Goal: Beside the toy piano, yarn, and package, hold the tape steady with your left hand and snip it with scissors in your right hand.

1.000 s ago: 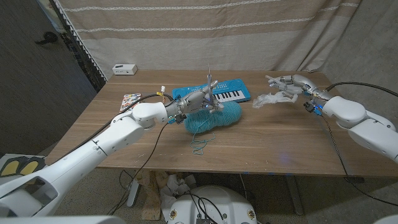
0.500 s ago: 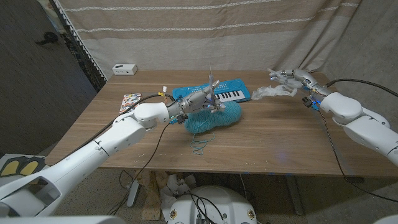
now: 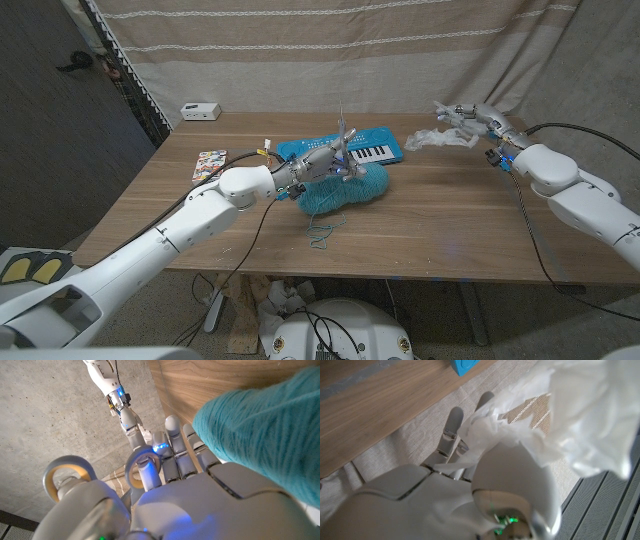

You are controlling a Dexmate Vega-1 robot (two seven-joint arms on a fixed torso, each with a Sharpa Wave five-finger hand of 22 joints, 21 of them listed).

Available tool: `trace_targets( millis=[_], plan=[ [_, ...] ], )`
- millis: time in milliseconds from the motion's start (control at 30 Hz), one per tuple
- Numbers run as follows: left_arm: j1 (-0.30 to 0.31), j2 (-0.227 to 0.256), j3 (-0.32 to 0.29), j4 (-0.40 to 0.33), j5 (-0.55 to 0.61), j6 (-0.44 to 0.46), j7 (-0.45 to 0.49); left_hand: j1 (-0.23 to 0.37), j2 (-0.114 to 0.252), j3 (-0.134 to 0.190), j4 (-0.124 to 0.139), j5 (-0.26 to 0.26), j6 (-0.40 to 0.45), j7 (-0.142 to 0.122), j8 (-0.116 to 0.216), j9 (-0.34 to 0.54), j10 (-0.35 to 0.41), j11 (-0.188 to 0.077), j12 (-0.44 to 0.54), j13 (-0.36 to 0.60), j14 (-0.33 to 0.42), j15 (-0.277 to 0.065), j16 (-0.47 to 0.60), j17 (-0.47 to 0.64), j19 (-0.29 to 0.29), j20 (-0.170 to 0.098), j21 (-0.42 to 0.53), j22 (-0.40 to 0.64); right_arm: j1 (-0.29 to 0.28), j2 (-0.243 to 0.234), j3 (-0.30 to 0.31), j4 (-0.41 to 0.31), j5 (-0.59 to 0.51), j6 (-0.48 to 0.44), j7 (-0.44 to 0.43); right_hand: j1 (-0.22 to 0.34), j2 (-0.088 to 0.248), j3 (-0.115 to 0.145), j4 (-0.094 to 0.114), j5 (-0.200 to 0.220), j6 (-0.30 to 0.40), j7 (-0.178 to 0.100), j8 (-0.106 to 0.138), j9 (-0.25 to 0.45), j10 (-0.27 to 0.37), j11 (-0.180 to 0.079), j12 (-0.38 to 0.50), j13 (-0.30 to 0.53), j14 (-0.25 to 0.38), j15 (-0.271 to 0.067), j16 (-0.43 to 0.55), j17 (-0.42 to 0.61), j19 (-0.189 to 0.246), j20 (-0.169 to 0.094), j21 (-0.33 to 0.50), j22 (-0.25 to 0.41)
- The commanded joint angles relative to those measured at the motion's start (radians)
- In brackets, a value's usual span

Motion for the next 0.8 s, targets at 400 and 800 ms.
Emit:
trace_targets(
  millis=[400,800],
  plan=[
    [0.005,-0.03,0.012,0.023,0.009,-0.037,0.002,-0.002,-0.005,-0.108,-0.074,0.004,0.108,0.098,0.006,0.001,0.153,-0.142,0.005,0.001,0.006,-0.089,0.013,0.013,0.006,0.0,-0.003,0.005,0.045,0.067,0.0,0.015,-0.002,-0.016,-0.08,0.012,-0.003,0.007,-0.003,-0.004,0.0,0.009,0.0,0.002,0.006,0.013,0.008,0.003,-0.002,-0.014,0.003,0.0,0.011,-0.159,0.01,-0.001],
    [-0.002,-0.044,0.018,0.037,0.019,-0.055,0.002,-0.002,-0.005,-0.108,-0.075,0.003,0.108,0.099,0.006,0.001,0.153,-0.143,0.005,0.001,0.008,-0.09,0.008,0.004,0.007,-0.001,-0.003,0.005,0.071,0.117,-0.006,0.036,0.004,-0.003,-0.114,0.012,-0.003,0.008,-0.004,-0.005,-0.002,0.012,0.0,0.002,0.006,0.013,0.006,0.004,0.0,-0.014,0.005,-0.003,0.014,-0.158,0.009,-0.002]
  ],
)
